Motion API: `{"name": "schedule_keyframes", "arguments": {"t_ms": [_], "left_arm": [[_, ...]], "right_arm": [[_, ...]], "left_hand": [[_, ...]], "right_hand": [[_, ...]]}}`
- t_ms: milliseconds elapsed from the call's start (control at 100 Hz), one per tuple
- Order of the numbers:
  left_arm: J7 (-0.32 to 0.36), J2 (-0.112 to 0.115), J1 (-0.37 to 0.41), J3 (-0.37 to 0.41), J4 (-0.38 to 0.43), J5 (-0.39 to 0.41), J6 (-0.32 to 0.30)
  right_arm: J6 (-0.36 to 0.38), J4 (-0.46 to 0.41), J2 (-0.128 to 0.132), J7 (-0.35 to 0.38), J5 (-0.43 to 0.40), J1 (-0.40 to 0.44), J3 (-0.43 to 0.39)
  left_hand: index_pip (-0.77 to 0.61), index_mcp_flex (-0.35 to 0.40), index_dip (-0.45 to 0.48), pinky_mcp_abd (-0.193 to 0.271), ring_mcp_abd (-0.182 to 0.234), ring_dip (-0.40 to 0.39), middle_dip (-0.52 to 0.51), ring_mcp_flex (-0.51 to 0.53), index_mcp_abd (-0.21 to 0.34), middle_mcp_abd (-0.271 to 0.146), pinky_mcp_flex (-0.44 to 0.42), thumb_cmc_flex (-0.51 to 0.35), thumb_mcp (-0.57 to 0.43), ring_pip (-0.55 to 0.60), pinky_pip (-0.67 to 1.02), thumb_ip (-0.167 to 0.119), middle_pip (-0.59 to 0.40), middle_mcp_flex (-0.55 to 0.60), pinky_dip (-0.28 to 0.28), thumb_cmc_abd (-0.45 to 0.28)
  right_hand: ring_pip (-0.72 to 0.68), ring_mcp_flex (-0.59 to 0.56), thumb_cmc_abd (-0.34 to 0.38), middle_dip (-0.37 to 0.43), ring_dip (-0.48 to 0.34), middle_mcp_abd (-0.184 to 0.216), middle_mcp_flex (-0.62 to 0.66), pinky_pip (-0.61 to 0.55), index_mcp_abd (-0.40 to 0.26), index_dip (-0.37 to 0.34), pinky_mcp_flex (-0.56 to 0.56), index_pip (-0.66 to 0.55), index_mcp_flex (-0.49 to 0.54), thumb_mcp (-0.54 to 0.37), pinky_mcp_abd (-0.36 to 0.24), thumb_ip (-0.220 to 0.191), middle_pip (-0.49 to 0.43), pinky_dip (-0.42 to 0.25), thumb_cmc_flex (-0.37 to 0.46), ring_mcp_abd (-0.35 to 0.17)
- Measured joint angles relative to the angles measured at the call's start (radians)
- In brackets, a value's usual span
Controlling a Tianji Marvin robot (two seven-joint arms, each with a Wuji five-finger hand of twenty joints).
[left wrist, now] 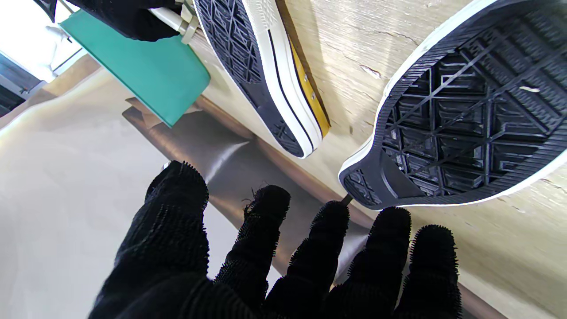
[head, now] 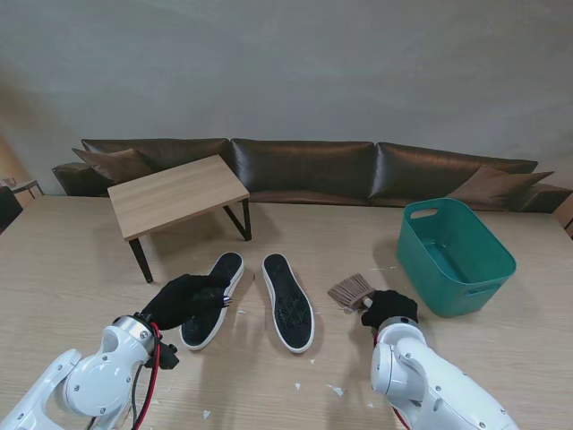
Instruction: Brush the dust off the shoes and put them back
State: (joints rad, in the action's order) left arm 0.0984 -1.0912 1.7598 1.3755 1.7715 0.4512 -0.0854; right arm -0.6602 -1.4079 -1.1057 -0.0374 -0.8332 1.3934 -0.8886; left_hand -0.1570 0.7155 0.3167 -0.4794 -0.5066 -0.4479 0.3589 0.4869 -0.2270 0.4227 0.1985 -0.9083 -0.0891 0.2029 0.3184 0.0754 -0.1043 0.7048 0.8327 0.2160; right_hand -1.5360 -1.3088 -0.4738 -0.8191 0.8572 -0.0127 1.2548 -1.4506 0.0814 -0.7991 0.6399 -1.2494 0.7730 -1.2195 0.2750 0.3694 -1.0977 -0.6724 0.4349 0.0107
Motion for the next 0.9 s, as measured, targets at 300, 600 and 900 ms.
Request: {"name": "schedule_keyframes", "arguments": {"t_ms": [300,600,900], "left_arm": [[0.010,0.002,-0.005,-0.006,0.000,0.001,0.009],[0.023,0.004,-0.009,-0.009,0.000,0.001,0.016],[0.028,0.005,-0.009,-0.009,0.000,0.001,0.020]], "right_arm": [[0.017,0.000,0.024,0.091,-0.049,-0.031,0.032],[0.094,-0.002,0.040,0.164,-0.093,-0.049,0.037],[0.175,-0.026,0.058,0.244,-0.094,-0.046,0.010]], "left_hand": [[0.000,0.000,0.000,0.000,0.000,0.000,0.000,0.000,-0.010,0.000,0.000,0.000,0.011,0.000,0.000,0.000,0.000,0.000,0.000,0.000],[0.000,0.000,0.000,0.000,0.000,0.000,0.000,0.000,-0.011,0.000,0.000,-0.011,0.022,0.000,0.000,-0.003,0.000,0.000,0.000,-0.011],[0.000,0.000,0.000,0.000,0.000,0.000,0.000,0.000,-0.012,0.000,0.000,-0.011,0.024,0.000,0.000,-0.003,0.000,0.000,0.000,-0.011]], "right_hand": [[0.016,0.014,0.194,-0.041,-0.033,0.021,-0.027,-0.041,-0.057,-0.033,0.000,0.086,0.063,0.129,0.000,-0.161,0.002,-0.005,-0.190,-0.023],[0.018,0.010,0.234,-0.051,-0.040,-0.009,-0.002,-0.063,-0.047,-0.088,0.000,0.086,0.175,0.155,0.002,-0.195,0.013,-0.024,-0.229,0.014],[-0.005,-0.003,0.187,-0.053,-0.015,-0.049,0.115,-0.094,-0.025,-0.096,0.000,0.164,0.330,0.111,0.063,-0.196,0.087,-0.024,-0.227,0.102]]}}
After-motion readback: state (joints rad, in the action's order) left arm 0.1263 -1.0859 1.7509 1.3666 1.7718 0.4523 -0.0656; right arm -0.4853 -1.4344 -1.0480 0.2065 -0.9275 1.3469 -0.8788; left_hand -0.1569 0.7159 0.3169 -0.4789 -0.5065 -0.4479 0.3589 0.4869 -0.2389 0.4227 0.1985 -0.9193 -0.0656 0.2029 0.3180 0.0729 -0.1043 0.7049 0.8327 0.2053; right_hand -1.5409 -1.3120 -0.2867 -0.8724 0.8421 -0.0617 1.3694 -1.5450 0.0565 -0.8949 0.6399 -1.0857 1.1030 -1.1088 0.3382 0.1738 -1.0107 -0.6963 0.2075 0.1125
